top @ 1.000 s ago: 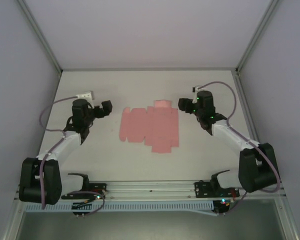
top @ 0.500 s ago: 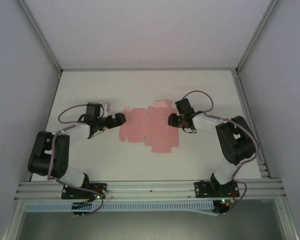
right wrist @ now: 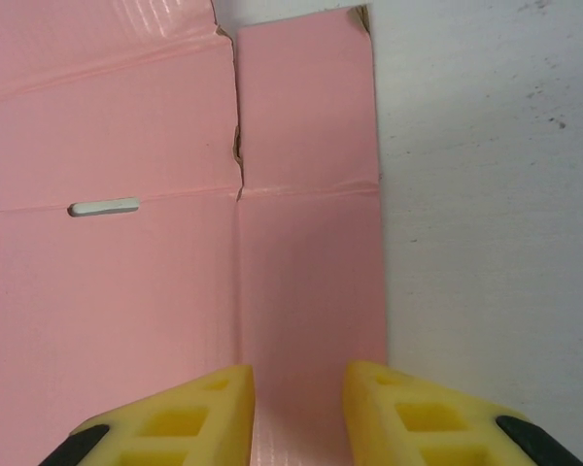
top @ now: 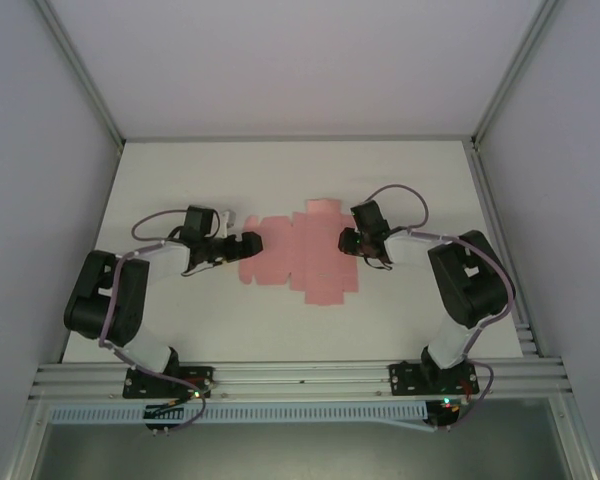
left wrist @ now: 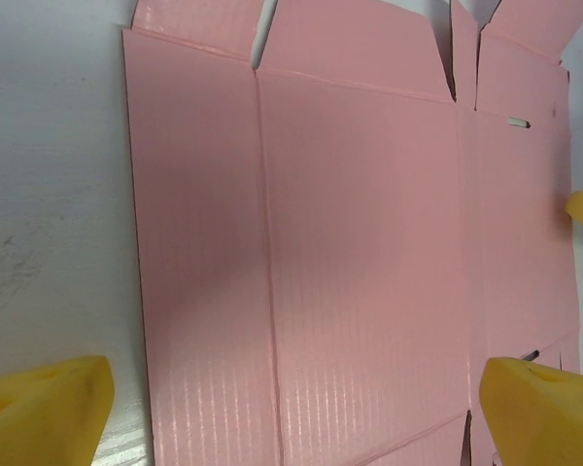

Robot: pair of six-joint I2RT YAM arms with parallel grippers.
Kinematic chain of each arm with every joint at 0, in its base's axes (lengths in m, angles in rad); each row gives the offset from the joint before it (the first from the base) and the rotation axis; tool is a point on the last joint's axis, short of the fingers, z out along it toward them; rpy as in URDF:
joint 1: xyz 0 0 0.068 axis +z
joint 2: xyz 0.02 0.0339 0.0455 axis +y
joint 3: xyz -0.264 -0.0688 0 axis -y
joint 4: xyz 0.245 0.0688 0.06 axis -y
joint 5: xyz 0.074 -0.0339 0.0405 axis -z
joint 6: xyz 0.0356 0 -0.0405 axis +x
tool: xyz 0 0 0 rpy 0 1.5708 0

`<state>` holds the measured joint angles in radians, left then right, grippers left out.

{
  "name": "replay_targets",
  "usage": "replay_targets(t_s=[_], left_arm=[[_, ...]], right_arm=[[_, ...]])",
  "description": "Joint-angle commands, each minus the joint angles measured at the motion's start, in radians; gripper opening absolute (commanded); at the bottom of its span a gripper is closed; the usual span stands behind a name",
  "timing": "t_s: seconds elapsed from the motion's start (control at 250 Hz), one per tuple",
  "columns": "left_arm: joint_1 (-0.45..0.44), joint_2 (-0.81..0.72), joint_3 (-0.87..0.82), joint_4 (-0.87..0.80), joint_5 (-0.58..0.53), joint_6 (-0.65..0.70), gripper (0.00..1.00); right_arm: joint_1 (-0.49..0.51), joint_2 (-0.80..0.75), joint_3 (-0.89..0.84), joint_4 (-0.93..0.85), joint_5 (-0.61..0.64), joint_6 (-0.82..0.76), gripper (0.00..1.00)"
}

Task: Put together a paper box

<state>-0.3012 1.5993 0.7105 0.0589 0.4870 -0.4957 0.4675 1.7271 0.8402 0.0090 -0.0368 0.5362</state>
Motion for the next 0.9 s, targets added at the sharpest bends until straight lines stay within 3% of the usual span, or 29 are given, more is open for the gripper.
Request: replay_targets(t_s=[0.0,0.212,0.351,0.527,0.635,0.898], left_arm=[[-0.041,0.055,0.010,0.027,0.141,0.005,0.96],[-0.050,0.019,-0.012,0.243,0.329,-0.100,0.95],[-0.050,-0.029,-0.023,0.310,0.337,-0.150,0.95],[-0.052,-0.097,-0.093,0.554,0.380,-0.244,0.95],[-0.053,-0.077,-0.096,0.613,0.392,-0.265,0.93],[-0.101,0.065,-0.078,0.969,0.440,-0.423,0.93]], right_arm=[[0.000,0.041,-0.056,-0.069,-0.040,0.034,0.31],[0.000,0.051,-0.087,-0.019,-0.075,0.049,0.29],[0.001,0.037,-0.116,-0.001,-0.068,0.057,0.28],[0.000,0.022,-0.149,0.044,-0.072,0.062,0.28],[0.000,0.011,-0.164,0.083,-0.085,0.062,0.28],[0.001,-0.011,-0.197,0.173,-0.116,0.058,0.28]])
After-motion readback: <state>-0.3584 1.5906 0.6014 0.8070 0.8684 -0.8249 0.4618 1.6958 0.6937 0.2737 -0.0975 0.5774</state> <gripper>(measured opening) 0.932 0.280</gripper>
